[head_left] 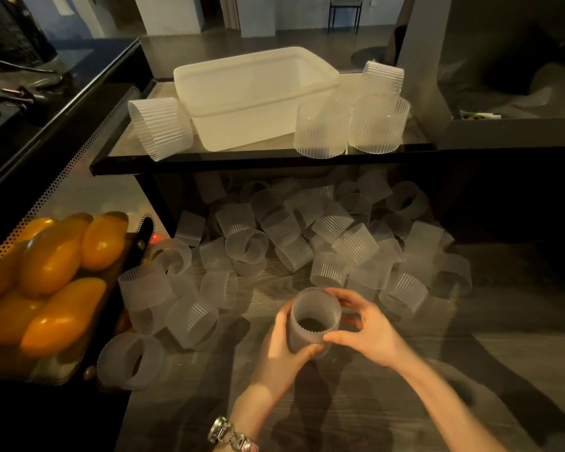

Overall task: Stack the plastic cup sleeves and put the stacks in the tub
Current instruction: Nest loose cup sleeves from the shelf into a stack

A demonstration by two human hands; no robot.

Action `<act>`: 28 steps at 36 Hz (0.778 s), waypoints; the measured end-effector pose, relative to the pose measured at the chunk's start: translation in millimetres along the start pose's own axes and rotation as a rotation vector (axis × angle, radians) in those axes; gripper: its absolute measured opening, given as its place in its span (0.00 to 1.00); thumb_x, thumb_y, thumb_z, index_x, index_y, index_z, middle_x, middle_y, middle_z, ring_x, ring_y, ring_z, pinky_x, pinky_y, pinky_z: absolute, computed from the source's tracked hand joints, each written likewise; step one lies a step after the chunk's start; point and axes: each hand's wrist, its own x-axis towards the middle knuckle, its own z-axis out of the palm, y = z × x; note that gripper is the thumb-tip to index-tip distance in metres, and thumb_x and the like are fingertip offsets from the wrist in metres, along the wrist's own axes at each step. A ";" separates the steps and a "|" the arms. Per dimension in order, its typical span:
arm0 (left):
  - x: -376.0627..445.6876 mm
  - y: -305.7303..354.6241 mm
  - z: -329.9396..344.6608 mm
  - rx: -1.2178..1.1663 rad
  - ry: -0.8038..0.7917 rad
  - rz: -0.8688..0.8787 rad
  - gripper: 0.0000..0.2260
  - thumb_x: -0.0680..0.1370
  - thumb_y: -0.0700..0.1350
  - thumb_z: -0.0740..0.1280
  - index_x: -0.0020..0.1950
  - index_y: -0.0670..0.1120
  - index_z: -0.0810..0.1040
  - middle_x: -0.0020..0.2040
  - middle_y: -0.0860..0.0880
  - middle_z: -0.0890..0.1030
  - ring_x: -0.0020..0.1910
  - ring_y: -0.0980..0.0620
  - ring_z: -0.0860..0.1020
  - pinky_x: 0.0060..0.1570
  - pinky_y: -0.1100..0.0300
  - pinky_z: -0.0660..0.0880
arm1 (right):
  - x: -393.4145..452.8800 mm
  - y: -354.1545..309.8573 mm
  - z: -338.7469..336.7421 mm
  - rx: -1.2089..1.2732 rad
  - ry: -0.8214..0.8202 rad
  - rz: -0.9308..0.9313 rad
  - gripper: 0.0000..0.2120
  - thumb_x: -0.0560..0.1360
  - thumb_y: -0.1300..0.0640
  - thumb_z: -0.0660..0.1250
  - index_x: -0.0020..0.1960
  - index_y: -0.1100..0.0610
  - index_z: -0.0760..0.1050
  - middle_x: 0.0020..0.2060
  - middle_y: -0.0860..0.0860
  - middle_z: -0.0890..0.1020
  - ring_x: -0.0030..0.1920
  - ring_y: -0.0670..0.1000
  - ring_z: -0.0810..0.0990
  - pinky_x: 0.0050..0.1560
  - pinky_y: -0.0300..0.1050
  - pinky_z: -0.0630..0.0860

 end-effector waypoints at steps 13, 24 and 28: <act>9.8 4.3 -7.1 -0.019 0.003 -0.008 0.28 0.62 0.52 0.77 0.58 0.55 0.70 0.57 0.56 0.78 0.58 0.61 0.75 0.54 0.71 0.71 | 10.3 -1.2 -8.7 0.074 0.050 0.072 0.13 0.74 0.57 0.65 0.57 0.46 0.72 0.56 0.47 0.79 0.55 0.39 0.77 0.56 0.35 0.74; 71.3 8.6 -17.8 -0.227 -0.136 -0.355 0.22 0.81 0.57 0.49 0.68 0.47 0.69 0.68 0.51 0.71 0.66 0.55 0.70 0.71 0.53 0.59 | 38.7 4.2 -3.1 0.169 0.263 0.351 0.22 0.80 0.52 0.57 0.72 0.57 0.62 0.69 0.53 0.69 0.68 0.52 0.68 0.66 0.49 0.69; 98.0 5.8 -10.7 -0.271 -0.215 -0.436 0.21 0.82 0.48 0.51 0.73 0.43 0.62 0.74 0.46 0.63 0.71 0.51 0.63 0.71 0.54 0.59 | 47.6 -0.2 0.8 0.194 0.286 0.370 0.23 0.79 0.51 0.58 0.72 0.57 0.62 0.69 0.54 0.68 0.69 0.52 0.67 0.70 0.52 0.65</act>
